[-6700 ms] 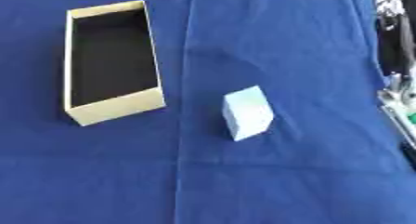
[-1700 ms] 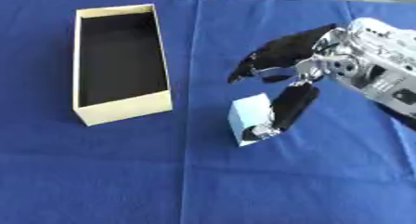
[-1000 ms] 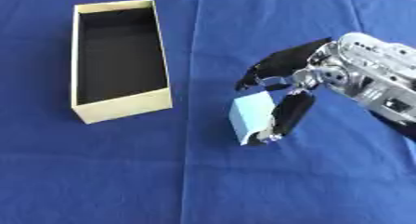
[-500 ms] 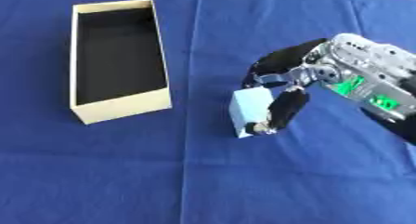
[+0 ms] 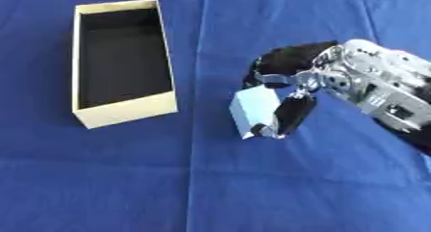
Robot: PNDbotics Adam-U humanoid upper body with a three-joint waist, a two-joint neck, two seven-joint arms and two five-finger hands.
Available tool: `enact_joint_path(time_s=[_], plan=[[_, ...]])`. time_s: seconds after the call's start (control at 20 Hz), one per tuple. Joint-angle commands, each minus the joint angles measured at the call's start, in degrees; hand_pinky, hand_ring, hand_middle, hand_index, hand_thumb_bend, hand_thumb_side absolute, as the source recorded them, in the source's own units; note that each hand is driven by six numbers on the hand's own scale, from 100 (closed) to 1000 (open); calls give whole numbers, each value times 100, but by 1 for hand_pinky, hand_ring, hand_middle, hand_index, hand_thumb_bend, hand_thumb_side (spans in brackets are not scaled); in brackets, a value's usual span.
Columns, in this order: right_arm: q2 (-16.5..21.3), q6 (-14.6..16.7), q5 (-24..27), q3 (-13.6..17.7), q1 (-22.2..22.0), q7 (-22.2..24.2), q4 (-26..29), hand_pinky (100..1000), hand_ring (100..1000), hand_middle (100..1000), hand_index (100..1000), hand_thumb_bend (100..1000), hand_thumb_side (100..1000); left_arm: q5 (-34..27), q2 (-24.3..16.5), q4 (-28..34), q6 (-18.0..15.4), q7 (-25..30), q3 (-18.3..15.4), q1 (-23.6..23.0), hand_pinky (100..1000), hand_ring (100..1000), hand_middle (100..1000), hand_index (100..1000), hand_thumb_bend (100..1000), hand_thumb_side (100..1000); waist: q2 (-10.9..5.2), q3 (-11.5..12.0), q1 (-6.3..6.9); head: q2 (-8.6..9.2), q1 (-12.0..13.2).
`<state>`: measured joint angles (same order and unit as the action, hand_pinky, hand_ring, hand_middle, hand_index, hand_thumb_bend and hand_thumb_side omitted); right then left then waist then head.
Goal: Pick up objects on the table and place them in the box.
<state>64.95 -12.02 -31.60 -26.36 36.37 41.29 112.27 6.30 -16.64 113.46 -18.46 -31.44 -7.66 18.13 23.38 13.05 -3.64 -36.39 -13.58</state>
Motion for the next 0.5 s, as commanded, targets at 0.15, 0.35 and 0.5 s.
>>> enact_joint_path(time_s=[0.15, 0.35, 0.5], plan=[[314, -100, 135, 337, 6, -198, 226, 721, 803, 564, 589, 100, 405, -4, -74, 113, -11, 22, -11, 31, 484, 745, 610, 738, 100, 689, -61, -5, 73, 47, 15], [292, -50, 381, 530, 195, -455, 232, 704, 780, 545, 576, 100, 403, 1, -84, 113, -12, 12, -13, 35, 484, 744, 610, 738, 100, 688, -91, -14, 64, 50, 34], [207, -3, 576, 620, 578, -543, 232, 702, 777, 545, 578, 100, 399, 7, -102, 113, -14, 8, -13, 31, 484, 744, 610, 738, 100, 687, -118, -30, 60, 51, 27]])
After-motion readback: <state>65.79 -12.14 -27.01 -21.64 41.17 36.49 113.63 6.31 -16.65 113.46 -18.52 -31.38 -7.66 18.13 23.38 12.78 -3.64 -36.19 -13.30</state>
